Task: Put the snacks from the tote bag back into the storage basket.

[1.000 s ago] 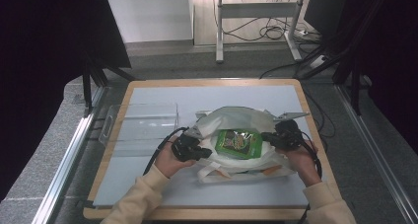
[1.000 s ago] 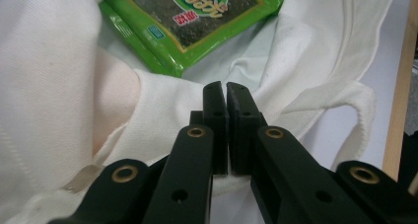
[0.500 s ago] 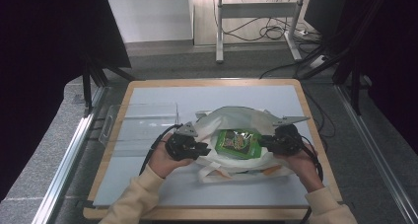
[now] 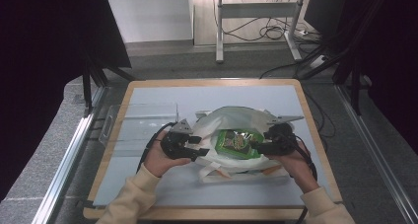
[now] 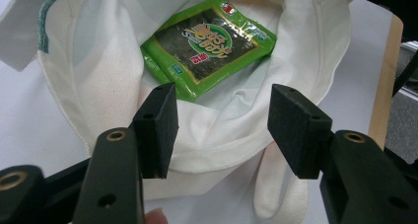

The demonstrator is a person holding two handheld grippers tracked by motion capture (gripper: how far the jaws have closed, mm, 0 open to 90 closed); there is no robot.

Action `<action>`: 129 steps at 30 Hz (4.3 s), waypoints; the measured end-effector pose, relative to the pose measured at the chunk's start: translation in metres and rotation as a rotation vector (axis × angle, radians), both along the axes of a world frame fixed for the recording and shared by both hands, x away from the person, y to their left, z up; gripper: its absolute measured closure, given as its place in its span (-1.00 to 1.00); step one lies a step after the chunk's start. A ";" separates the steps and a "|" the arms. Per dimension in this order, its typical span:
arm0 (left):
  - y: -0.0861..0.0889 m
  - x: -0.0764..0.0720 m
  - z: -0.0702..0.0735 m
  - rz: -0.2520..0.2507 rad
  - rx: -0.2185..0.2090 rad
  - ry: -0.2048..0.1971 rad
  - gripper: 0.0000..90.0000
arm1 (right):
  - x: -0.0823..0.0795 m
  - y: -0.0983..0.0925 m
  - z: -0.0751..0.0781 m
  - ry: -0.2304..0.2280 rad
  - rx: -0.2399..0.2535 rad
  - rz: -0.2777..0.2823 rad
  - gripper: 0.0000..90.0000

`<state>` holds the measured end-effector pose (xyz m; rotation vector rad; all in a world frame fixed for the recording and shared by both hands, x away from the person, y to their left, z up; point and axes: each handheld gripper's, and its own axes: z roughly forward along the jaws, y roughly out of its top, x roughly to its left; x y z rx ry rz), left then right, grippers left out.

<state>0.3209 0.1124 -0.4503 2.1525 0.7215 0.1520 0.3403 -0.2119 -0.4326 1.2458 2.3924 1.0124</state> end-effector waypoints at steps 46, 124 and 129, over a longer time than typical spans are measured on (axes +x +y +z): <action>0.002 0.003 -0.002 -0.011 0.017 -0.008 -0.10 | 0.057 0.040 -0.059 0.391 -0.167 -0.385 -0.42; 0.011 0.008 -0.004 0.006 -0.013 0.014 -0.12 | 0.022 -0.001 0.017 0.139 0.096 -0.131 0.95; 0.014 0.007 -0.001 0.008 -0.004 0.004 -0.13 | 0.022 -0.004 0.023 0.107 0.106 -0.094 0.95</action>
